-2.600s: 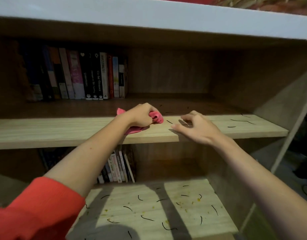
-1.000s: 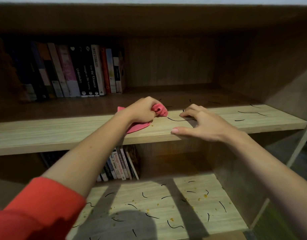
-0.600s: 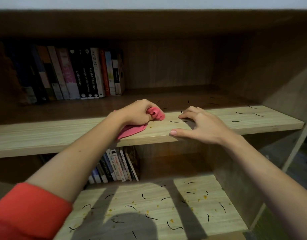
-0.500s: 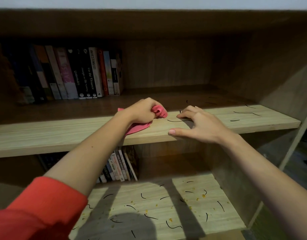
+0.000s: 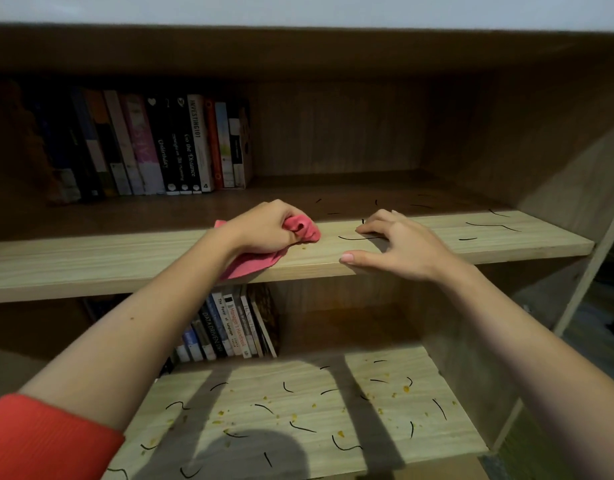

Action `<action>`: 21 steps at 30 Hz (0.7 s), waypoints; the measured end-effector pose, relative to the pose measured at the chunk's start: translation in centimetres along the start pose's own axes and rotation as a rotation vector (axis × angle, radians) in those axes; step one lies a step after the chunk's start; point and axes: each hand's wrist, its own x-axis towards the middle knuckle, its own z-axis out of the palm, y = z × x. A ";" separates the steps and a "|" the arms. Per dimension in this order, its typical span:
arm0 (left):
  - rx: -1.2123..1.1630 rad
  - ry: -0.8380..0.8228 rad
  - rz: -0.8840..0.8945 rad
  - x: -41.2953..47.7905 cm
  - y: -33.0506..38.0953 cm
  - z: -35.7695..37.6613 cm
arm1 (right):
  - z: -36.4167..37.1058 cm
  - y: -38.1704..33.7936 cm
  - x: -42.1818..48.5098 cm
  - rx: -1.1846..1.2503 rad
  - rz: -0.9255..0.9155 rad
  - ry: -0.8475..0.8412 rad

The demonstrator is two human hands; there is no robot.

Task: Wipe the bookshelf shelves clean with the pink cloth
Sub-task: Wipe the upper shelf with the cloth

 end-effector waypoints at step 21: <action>-0.092 0.386 -0.091 -3.1 3.3 -1.2 | 0.7 0.2 -0.3 0.160 -0.037 0.218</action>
